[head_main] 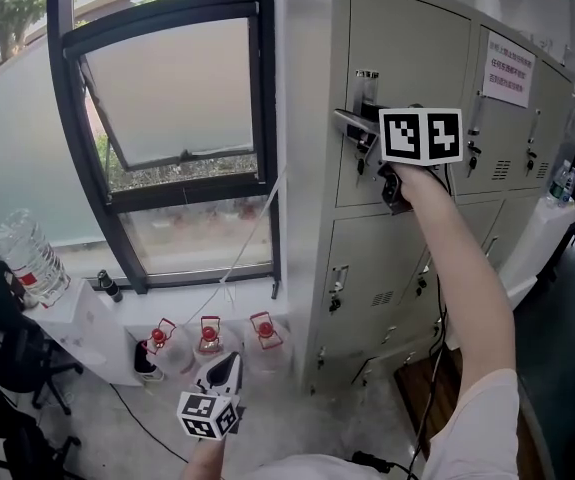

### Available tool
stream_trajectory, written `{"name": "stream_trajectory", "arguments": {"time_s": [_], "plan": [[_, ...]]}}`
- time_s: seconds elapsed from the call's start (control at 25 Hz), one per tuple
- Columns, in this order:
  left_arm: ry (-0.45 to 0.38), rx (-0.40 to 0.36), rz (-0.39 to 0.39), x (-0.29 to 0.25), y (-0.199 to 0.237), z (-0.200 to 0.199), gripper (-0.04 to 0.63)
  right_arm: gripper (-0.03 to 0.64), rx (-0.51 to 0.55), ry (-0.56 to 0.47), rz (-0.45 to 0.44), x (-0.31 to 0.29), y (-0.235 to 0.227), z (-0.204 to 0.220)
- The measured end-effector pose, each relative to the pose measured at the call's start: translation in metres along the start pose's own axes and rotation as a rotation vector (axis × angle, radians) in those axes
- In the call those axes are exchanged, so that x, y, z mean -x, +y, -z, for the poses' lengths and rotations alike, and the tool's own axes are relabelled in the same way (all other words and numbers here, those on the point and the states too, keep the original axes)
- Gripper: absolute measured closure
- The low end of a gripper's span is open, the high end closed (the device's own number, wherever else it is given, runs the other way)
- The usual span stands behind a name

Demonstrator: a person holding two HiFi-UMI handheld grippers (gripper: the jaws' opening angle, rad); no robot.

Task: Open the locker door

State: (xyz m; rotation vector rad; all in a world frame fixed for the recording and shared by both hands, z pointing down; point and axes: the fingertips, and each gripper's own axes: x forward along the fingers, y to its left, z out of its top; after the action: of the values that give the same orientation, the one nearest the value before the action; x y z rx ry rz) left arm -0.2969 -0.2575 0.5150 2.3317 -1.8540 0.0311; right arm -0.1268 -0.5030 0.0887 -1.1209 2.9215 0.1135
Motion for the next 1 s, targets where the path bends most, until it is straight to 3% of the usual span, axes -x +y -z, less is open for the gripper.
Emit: {"name": "stream_trajectory", "arguments": {"time_s": [0.52, 0.8, 1.0], "plan": [[0.008, -0.019, 0.037, -0.007, -0.017, 0.001, 0.591, 0.4, 0.035, 0.033, -0.017, 0.017, 0.016, 0.001], [0.013, -0.027, 0.087, -0.017, -0.035, 0.002, 0.591, 0.402, 0.076, 0.045, -0.02, 0.052, 0.025, 0.002], [0.016, -0.039, 0.132, -0.026, -0.052, -0.001, 0.591, 0.402, 0.046, 0.035, -0.026, 0.08, 0.025, 0.001]]}}
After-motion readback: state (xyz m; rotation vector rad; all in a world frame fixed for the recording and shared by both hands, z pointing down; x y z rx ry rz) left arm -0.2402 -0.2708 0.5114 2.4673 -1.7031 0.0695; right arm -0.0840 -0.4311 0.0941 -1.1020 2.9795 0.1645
